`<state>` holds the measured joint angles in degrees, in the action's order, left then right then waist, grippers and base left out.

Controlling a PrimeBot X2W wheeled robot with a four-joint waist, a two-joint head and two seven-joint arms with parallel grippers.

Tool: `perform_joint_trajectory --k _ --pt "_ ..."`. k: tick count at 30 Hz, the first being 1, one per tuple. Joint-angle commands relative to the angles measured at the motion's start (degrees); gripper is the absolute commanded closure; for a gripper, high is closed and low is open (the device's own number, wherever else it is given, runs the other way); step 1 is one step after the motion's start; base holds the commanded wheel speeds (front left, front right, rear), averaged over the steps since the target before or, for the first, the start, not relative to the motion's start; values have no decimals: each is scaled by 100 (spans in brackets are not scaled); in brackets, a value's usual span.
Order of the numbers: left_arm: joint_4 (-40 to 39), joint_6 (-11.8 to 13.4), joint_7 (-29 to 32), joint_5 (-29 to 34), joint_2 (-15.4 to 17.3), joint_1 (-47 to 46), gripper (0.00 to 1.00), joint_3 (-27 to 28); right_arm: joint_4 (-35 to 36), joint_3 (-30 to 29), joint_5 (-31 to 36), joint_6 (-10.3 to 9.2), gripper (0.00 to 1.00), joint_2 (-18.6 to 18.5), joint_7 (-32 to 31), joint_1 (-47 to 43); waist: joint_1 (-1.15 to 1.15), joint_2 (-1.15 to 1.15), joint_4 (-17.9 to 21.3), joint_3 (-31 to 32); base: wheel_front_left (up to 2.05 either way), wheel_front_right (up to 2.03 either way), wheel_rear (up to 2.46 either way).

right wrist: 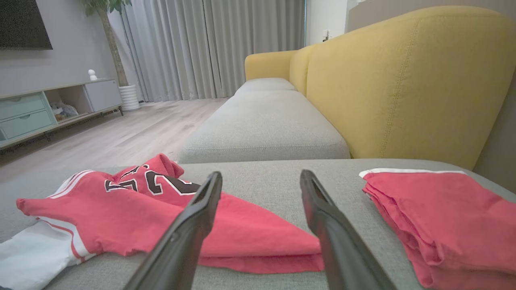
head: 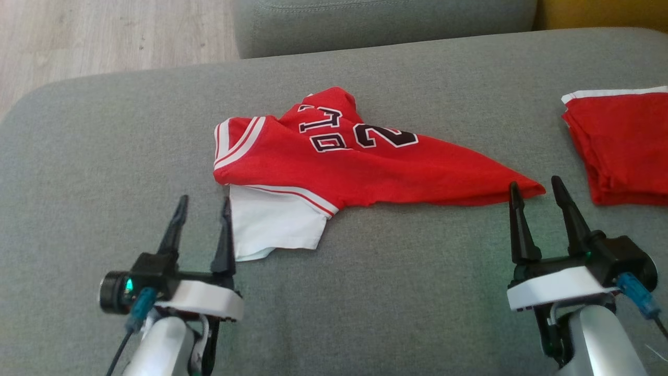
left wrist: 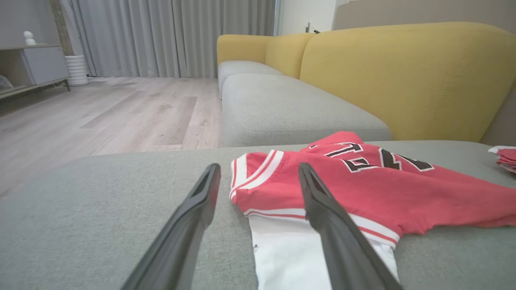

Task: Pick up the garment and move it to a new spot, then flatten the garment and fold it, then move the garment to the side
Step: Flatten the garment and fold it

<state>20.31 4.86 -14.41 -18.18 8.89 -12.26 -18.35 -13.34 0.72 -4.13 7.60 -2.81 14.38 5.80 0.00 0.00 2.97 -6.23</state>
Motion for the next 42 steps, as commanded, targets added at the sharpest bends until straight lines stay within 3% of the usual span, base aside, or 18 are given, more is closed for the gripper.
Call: perform_joint_trajectory --k 1,9,15,34,35,36,42 --pt "-116 -39 1 15 57 -315 0 138 181 105 -58 -11 0 -12 61 52 0 0 1 0 0 0 0" --pt "451 -127 656 -24 70 -410 0 -87 118 244 -192 -11 0 -8 62 -4 0 0 99 -16 0 0 0" --pt "853 63 1009 32 110 -533 0 -121 68 327 -248 -11 0 -8 62 20 0 0 214 -100 0 0 0" --pt "1435 266 2274 -88 196 -617 0 -261 69 289 -323 -11 0 -7 62 116 0 0 435 -240 0 0 0" --pt "1412 222 2329 -96 216 -615 58 -287 67 279 -324 -11 0 -7 62 115 0 0 438 -237 0 0 0" --pt "1366 171 2336 -103 238 -613 100 -308 61 265 -326 -11 0 -7 62 114 0 0 438 -233 0 0 0" --pt "805 244 1647 -168 307 -622 100 -115 -273 129 -265 -11 0 -7 55 121 0 0 371 -173 0 0 0"
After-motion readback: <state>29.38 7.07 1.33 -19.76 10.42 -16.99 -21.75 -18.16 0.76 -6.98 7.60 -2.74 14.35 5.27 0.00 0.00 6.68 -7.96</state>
